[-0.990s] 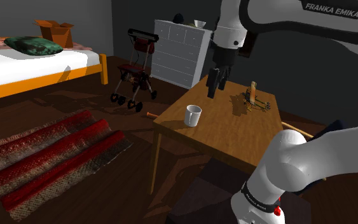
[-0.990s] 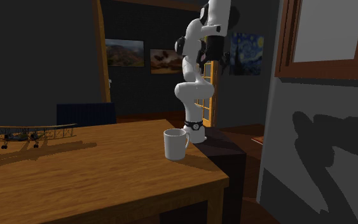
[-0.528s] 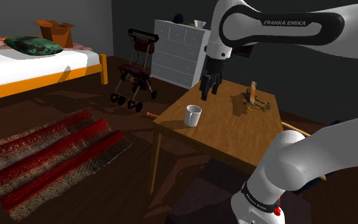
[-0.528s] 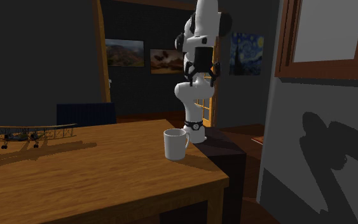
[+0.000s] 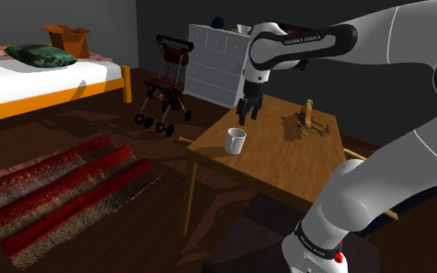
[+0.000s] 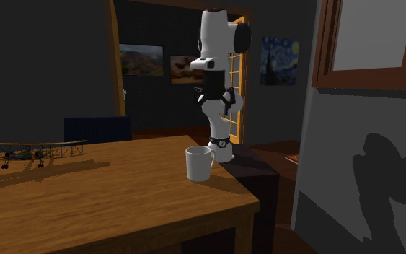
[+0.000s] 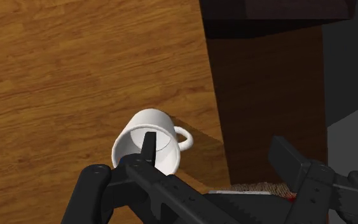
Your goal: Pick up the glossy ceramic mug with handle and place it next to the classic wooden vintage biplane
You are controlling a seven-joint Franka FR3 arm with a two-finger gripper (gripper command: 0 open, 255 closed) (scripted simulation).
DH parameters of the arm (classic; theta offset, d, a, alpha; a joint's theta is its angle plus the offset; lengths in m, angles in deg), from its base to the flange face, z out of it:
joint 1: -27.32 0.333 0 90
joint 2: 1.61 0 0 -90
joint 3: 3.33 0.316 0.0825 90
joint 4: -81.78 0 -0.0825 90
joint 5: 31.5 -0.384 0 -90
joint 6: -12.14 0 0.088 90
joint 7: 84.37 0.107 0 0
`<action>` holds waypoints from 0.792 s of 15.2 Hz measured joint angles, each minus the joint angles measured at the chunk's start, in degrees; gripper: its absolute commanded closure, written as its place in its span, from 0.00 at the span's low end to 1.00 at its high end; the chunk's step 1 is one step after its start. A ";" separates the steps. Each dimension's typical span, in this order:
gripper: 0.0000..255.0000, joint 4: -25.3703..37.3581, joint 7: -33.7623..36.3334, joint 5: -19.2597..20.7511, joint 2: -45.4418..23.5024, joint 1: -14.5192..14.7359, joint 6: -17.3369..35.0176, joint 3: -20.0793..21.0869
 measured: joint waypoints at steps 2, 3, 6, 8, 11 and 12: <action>0.00 1.25 -2.08 -0.19 -3.64 -0.75 1.92 -1.95; 0.00 2.05 -2.74 -0.55 -5.56 -0.91 2.77 -2.60; 0.00 4.43 -5.54 -1.85 -11.92 -1.72 5.87 -4.90; 0.00 6.11 -7.19 -3.04 -15.93 -2.21 7.50 -6.03; 0.00 9.81 -10.14 -5.19 -22.24 -3.28 8.95 -7.62; 0.00 9.85 -10.68 -5.57 -23.28 -3.51 9.74 -7.86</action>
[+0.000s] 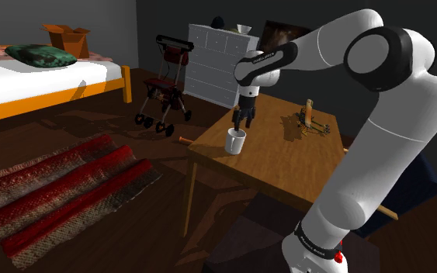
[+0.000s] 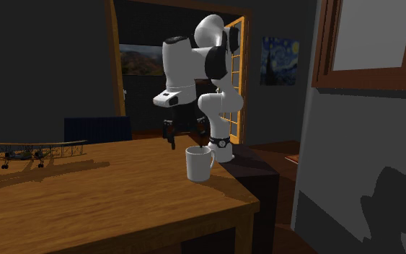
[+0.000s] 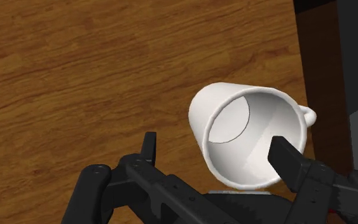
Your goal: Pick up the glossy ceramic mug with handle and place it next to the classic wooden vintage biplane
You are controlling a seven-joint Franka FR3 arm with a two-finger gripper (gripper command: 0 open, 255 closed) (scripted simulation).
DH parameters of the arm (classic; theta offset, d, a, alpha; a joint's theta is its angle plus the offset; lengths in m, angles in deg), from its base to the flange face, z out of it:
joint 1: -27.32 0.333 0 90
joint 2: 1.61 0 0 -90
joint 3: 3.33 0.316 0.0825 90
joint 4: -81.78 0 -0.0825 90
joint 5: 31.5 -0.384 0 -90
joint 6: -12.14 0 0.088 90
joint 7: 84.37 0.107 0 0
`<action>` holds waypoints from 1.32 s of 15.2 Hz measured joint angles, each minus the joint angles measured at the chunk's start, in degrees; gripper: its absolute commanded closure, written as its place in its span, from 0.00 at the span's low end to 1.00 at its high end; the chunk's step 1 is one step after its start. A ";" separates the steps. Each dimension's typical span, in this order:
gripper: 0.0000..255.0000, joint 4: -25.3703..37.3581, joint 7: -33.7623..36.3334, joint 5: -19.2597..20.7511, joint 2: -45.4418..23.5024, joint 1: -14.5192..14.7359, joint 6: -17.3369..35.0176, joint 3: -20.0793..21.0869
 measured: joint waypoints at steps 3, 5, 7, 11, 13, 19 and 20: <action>0.00 -0.92 -0.45 -0.57 -1.45 -0.11 2.17 -0.08; 0.00 -1.84 -0.68 -0.76 -1.90 -0.17 3.51 -0.11; 0.00 -2.82 -0.72 -0.94 -2.30 -0.13 4.87 -0.06; 0.00 -3.32 -0.85 -1.02 -2.54 -0.17 5.60 -0.08; 0.00 -3.34 -0.85 -1.03 -2.55 -0.17 5.64 -0.08; 1.00 -3.35 -0.85 -1.02 -2.55 -0.17 5.65 -0.08; 1.00 -3.35 -0.85 -1.02 -2.55 -0.17 5.65 -0.08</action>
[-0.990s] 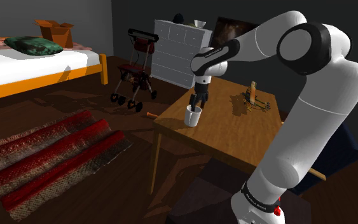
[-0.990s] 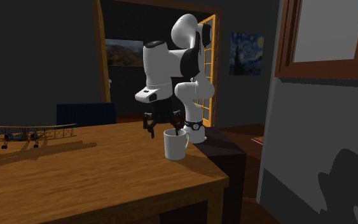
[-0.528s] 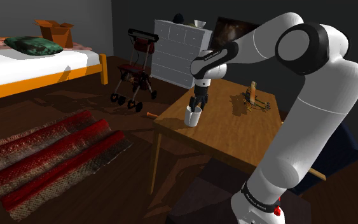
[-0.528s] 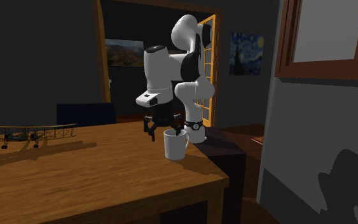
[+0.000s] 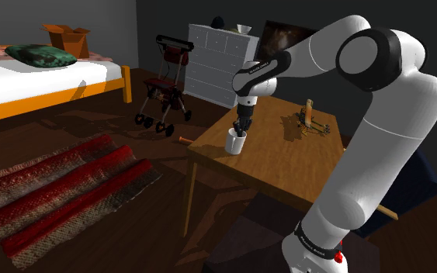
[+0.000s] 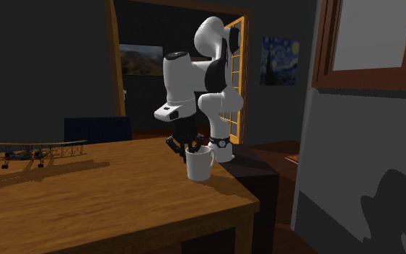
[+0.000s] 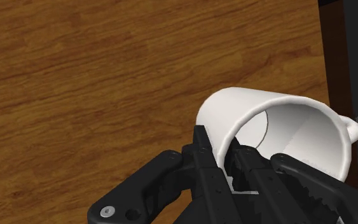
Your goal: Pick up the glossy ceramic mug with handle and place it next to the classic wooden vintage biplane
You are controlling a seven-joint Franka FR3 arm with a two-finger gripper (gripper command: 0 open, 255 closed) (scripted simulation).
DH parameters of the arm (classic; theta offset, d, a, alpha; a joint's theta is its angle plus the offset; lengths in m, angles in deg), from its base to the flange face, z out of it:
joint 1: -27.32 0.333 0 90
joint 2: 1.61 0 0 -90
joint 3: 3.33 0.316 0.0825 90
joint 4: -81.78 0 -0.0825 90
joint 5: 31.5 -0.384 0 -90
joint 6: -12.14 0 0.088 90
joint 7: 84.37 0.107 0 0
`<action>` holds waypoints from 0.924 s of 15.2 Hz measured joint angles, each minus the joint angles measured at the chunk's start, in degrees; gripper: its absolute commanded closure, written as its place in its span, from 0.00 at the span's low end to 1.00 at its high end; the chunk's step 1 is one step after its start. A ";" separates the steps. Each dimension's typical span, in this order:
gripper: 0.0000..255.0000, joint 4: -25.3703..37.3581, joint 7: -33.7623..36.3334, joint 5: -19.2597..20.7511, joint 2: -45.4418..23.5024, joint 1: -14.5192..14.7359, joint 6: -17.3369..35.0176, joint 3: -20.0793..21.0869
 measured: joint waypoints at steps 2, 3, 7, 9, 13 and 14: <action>1.00 0.00 0.00 0.00 0.00 0.00 0.00 0.00; 1.00 0.00 0.00 0.00 0.00 0.00 0.00 0.00; 1.00 0.77 0.23 0.33 0.82 0.02 -1.54 -0.03; 1.00 1.43 0.46 0.60 1.58 0.06 -2.90 -0.02; 1.00 2.98 0.87 1.12 3.03 0.11 -5.82 0.00; 1.00 3.49 1.02 1.25 3.47 0.14 -6.74 0.02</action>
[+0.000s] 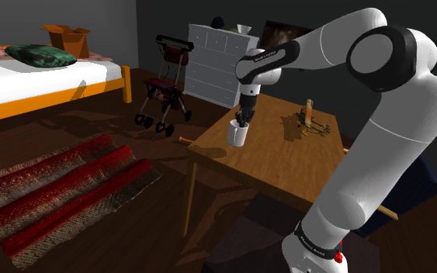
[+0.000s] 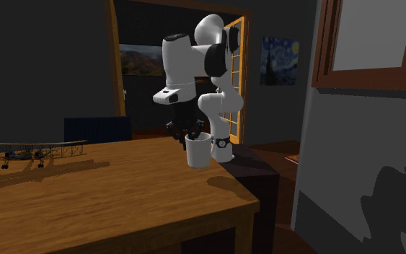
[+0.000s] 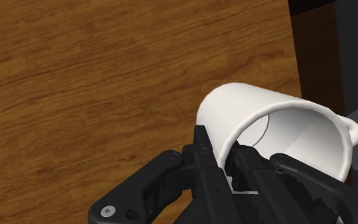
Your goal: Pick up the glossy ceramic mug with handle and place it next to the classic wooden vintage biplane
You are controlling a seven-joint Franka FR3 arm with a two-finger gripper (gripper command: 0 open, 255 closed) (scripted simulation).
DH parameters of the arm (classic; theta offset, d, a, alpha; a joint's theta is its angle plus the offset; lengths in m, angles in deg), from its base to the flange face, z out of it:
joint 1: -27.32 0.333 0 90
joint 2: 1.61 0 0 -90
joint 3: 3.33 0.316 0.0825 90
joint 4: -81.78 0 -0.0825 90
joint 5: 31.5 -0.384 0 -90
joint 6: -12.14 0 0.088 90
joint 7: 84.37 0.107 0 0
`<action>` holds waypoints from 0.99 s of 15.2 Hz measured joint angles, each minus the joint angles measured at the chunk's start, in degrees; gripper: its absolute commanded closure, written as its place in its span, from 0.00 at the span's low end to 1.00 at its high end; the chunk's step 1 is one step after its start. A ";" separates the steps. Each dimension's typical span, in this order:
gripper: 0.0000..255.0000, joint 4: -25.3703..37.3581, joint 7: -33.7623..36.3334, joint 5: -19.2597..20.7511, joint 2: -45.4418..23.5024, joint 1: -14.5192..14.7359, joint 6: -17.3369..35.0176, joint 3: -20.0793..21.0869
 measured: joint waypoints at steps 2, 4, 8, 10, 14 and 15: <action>1.00 0.75 0.19 0.24 0.70 0.03 -1.42 0.03; 1.00 1.63 0.46 0.40 1.28 0.10 -2.84 0.11; 1.00 3.70 0.79 0.70 2.30 0.17 -5.88 0.21; 1.00 4.70 0.79 0.85 2.72 0.12 -7.28 0.17; 1.00 7.21 1.01 1.06 3.49 0.17 -10.51 0.25; 1.00 7.51 1.15 1.14 3.79 0.22 -11.10 0.32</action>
